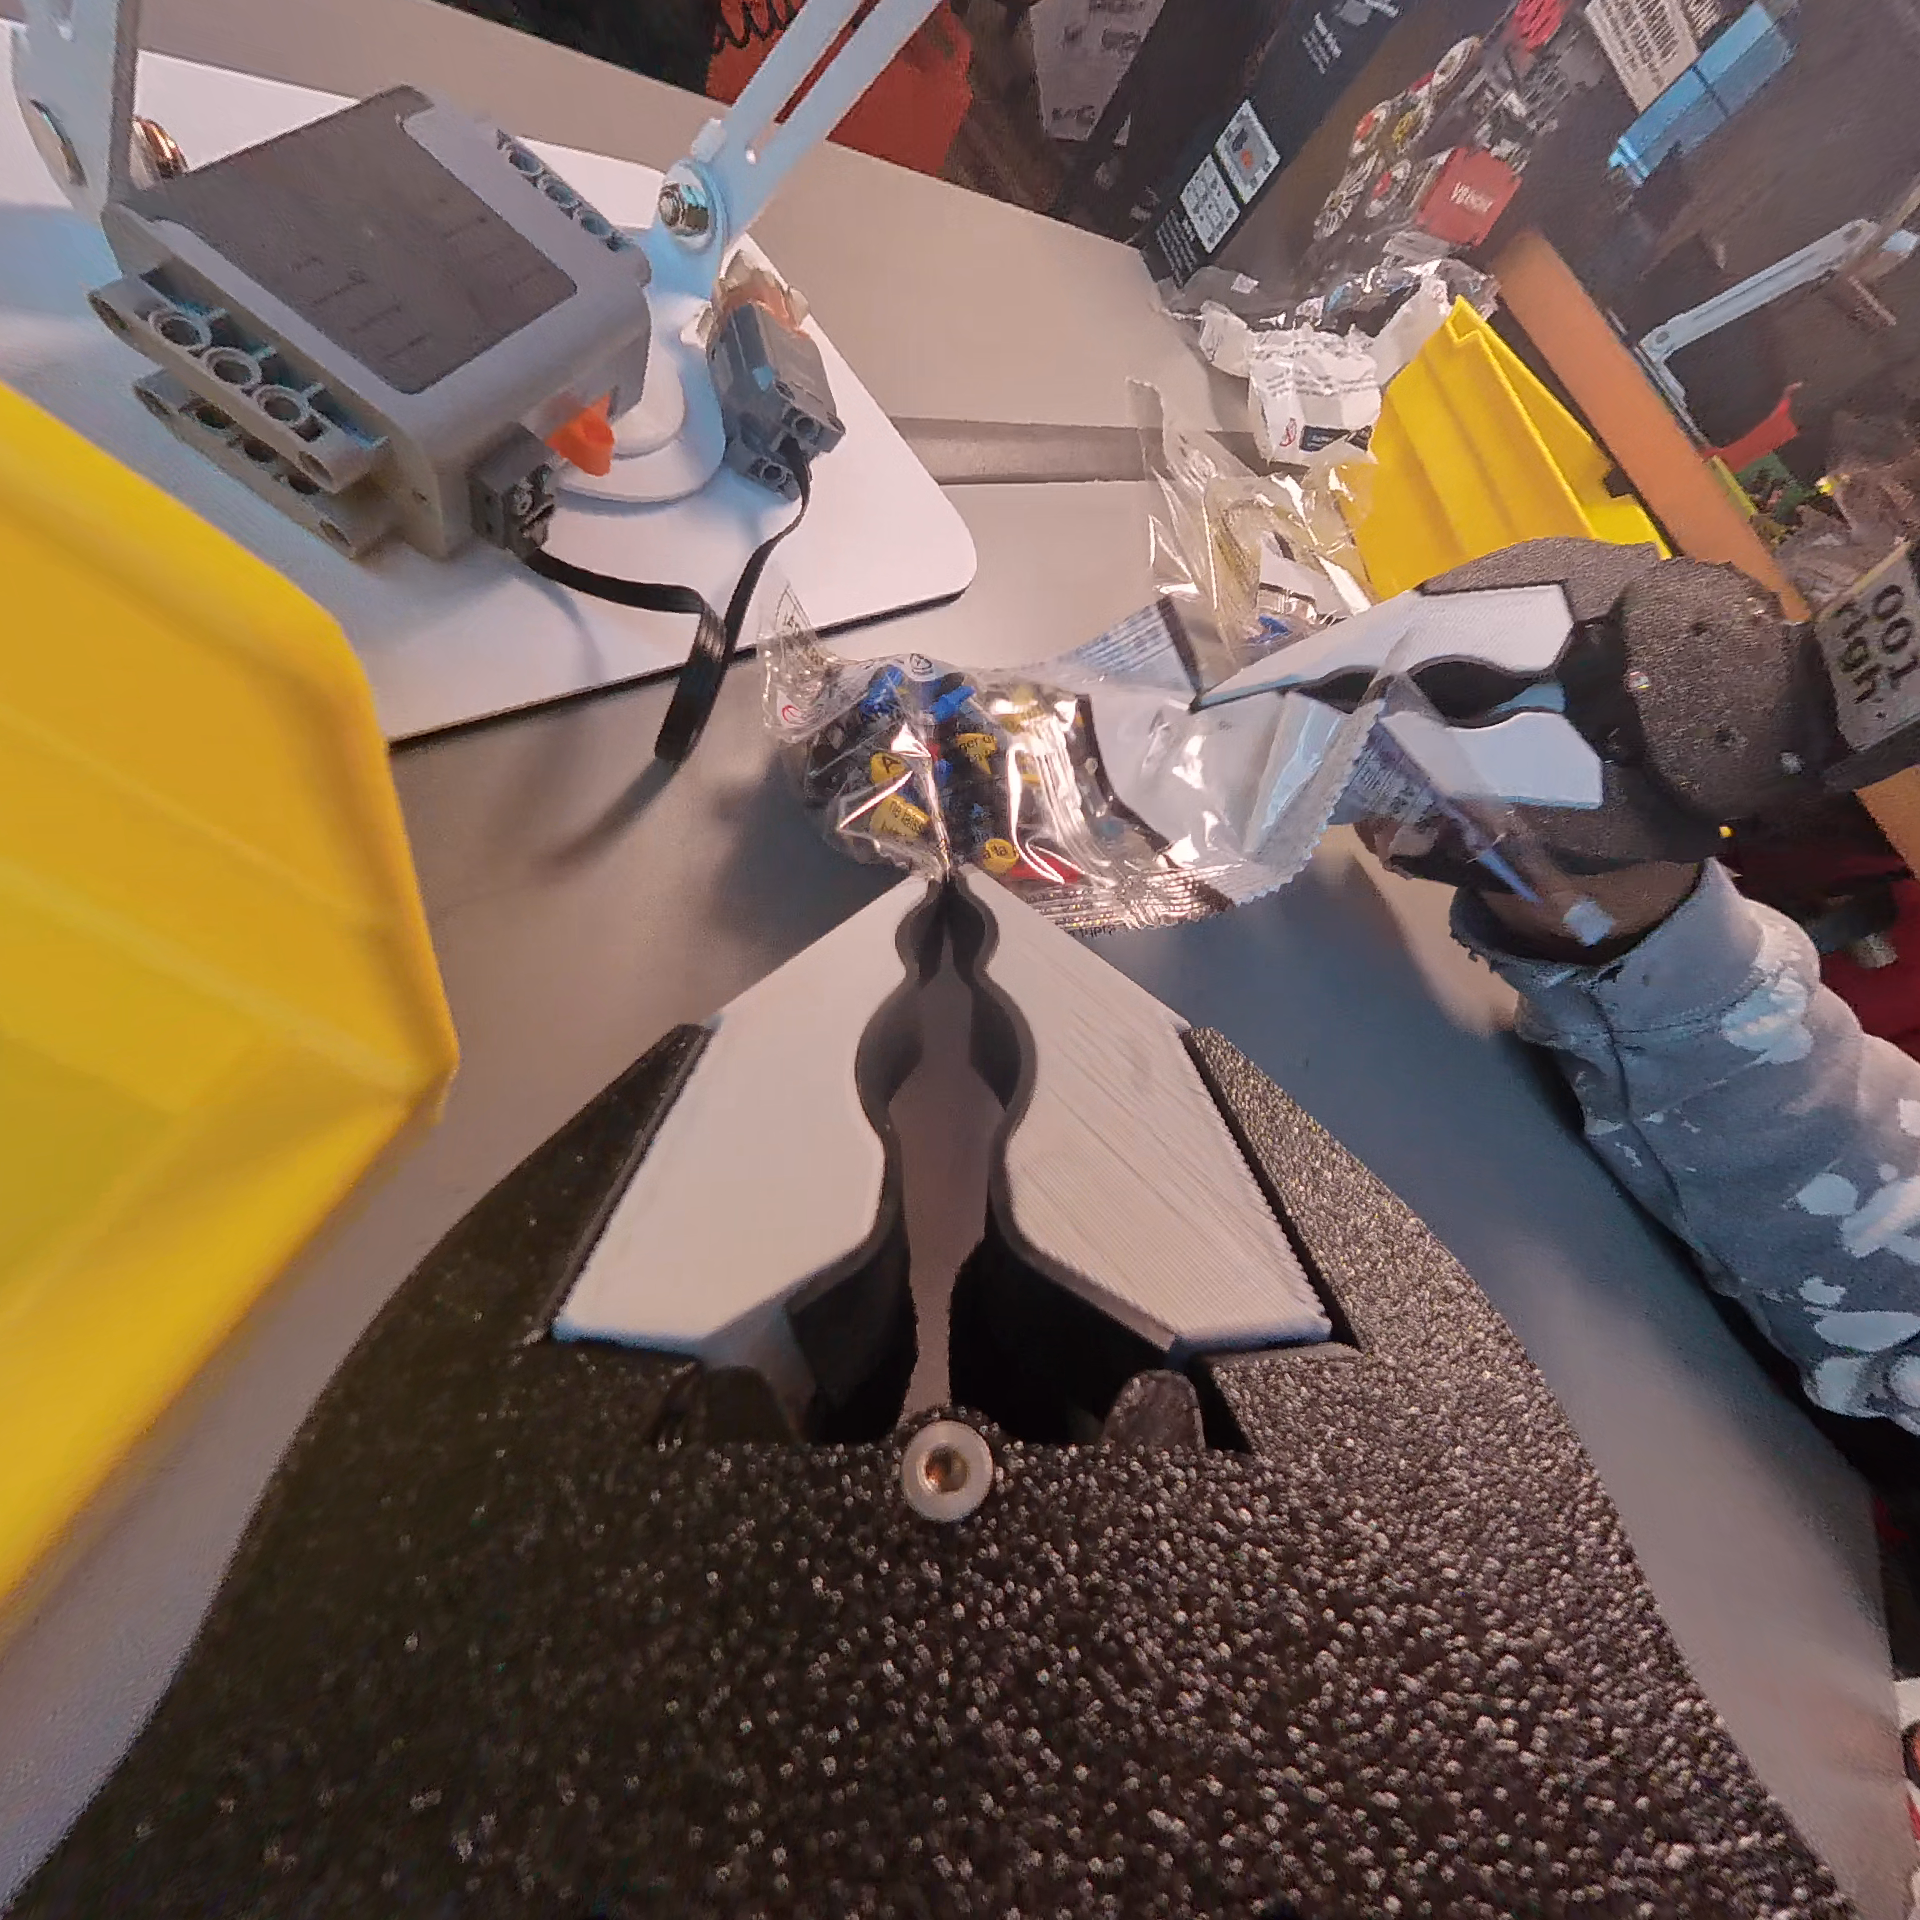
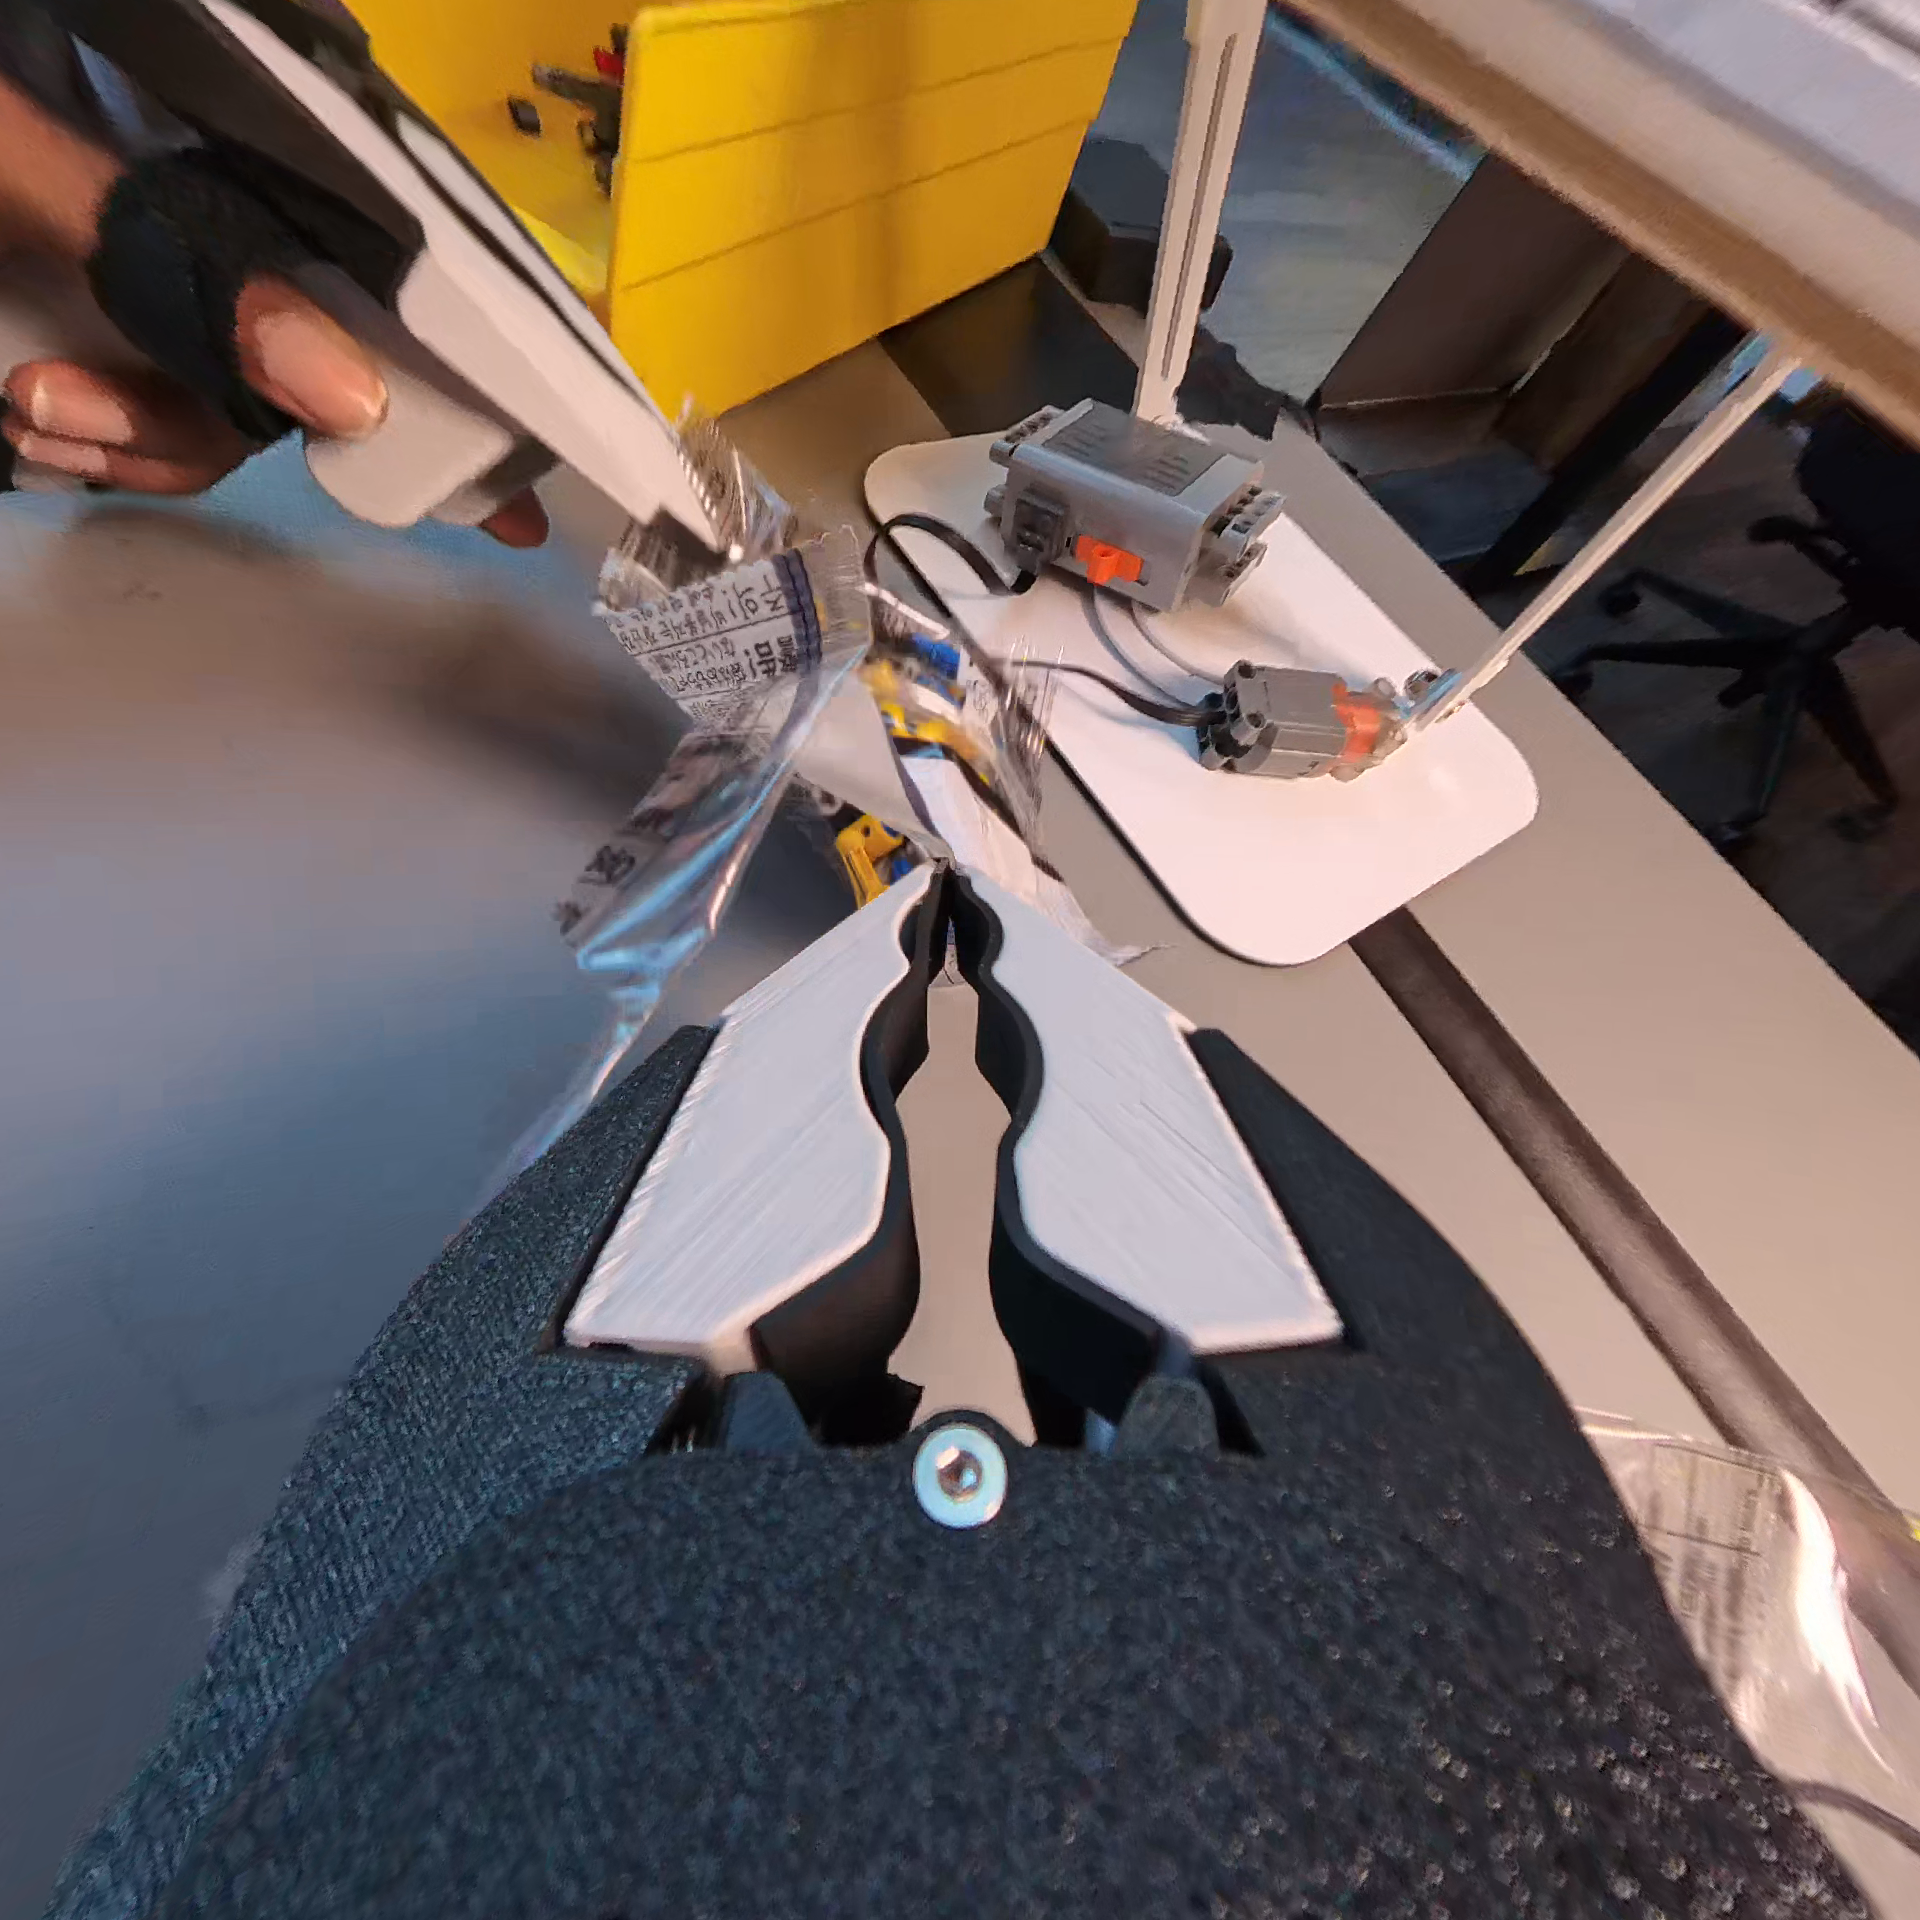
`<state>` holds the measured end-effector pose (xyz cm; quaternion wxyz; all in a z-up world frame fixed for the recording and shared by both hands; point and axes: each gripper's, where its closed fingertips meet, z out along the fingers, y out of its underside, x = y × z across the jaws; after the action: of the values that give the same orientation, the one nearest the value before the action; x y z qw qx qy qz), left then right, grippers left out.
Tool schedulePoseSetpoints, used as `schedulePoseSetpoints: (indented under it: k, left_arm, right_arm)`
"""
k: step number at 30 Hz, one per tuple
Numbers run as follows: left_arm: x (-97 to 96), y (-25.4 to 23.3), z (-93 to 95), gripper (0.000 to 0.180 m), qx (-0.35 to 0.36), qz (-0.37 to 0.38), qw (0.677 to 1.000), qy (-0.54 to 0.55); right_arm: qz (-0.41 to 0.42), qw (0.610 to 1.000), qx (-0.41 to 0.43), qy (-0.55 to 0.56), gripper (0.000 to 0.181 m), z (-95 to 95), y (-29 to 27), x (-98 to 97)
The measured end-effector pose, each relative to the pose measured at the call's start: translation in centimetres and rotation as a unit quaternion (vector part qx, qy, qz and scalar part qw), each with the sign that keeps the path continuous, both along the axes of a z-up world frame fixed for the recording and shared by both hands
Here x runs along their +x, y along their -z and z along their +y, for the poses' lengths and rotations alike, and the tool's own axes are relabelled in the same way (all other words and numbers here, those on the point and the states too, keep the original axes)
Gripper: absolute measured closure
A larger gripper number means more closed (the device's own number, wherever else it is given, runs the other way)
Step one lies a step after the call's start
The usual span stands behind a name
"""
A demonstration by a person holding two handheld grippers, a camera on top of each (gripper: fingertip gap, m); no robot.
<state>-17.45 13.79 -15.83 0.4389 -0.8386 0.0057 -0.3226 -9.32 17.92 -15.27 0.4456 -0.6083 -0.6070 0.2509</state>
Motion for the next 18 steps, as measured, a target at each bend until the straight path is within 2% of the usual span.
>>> schedulePoseSetpoints:
  k: [4,8,12,13,14,15,17,18]
  left_arm:
    - [0.5,0.0,-0.3,0.18,-0.019,-0.05,0.999,0.004]
    - [1.0,0.2,-0.4,0.18,-0.03,-0.102,0.994,0.008]
    - [0.6,0.3,-0.3,0.18,-0.032,-0.11,0.993,-0.003]
    - [0.5,0.2,-0.2,0.18,-0.03,-0.114,0.993,-0.006]
    - [0.5,0.2,-0.2,0.18,-0.032,-0.121,0.992,-0.007]
    - [0.5,0.2,-0.2,0.18,-0.034,-0.128,0.991,-0.007]
    - [0.6,0.2,-0.5,0.177,-0.041,-0.134,0.99,0.004]
    - [0.6,0.2,-0.7,0.17,-0.043,-0.131,0.99,0.012]
  right_arm:
    - [-0.032,0.998,0.042,-0.018,0.179,-0.1,1.2,0.3]
    - [-0.079,0.987,0.122,-0.062,0.153,-1.2,2.5,-0.1]
    - [-0.08,0.97,0.204,-0.103,0.149,-2.4,2.5,-0.7]
    - [-0.066,0.969,0.209,-0.115,0.15,-3.0,2.2,-0.9]
    - [-0.053,0.968,0.213,-0.121,0.161,-3.3,1.7,-1.1]
    - [-0.042,0.966,0.223,-0.121,0.181,-3.5,1.2,-1.1]
    - [-0.035,0.968,0.225,-0.103,0.181,-3.1,0.5,-1.1]
    - [-0.026,0.972,0.215,-0.092,0.181,-2.8,0.1,-1.1]
